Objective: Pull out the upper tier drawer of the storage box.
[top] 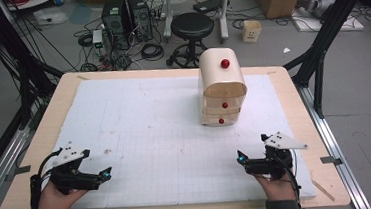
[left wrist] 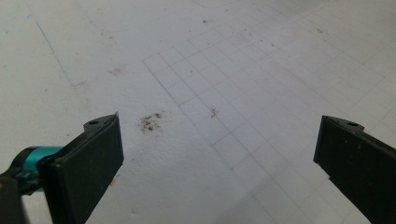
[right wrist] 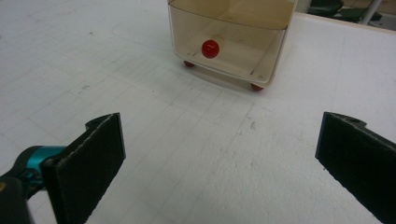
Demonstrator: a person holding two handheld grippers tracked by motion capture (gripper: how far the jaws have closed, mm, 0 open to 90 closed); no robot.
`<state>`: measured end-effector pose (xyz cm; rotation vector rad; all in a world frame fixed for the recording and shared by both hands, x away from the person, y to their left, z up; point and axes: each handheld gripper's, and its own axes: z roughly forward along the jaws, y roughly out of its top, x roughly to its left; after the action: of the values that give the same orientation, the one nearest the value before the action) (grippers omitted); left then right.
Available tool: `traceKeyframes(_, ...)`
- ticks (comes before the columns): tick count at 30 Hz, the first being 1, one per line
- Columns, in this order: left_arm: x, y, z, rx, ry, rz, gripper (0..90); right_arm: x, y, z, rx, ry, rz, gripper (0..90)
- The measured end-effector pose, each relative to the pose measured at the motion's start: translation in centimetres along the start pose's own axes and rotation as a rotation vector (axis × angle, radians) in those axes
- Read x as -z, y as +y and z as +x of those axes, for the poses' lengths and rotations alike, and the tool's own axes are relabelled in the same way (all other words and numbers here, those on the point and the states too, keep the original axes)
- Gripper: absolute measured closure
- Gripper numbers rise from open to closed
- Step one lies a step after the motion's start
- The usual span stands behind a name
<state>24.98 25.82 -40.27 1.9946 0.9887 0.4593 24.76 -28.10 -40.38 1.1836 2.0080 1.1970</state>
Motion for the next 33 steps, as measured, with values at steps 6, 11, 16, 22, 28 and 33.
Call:
traceKeyframes(6, 0.2, 0.0, 0.1, 0.002, 0.002, -0.004, 2.0, -0.3, 0.4, 1.3, 0.010, -0.058, -0.012, 0.3)
traceKeyframes(11, 0.2, -0.1, 0.1, 0.009, 0.003, -0.009, 2.0, -0.4, 0.7, 2.2, -0.007, -0.105, -0.049, 0.4)
traceKeyframes(16, 0.2, -0.1, 0.1, 0.009, 0.002, -0.010, 2.0, -0.8, 0.9, 3.3, -0.006, -0.147, -0.086, 0.4)
traceKeyframes(22, 0.3, -0.1, 0.2, 0.012, 0.003, -0.013, 2.0, -1.5, 1.4, 4.4, -0.022, -0.187, -0.122, 0.4)
traceKeyframes(28, 0.3, -0.1, 0.3, 0.009, 0.004, -0.009, 2.0, -2.1, 1.6, 5.1, -0.042, -0.222, -0.147, 0.4)
traceKeyframes(33, 0.3, -0.1, 0.4, 0.013, 0.006, -0.011, 2.0, -2.6, 2.0, 5.3, -0.052, -0.236, -0.162, 0.4)
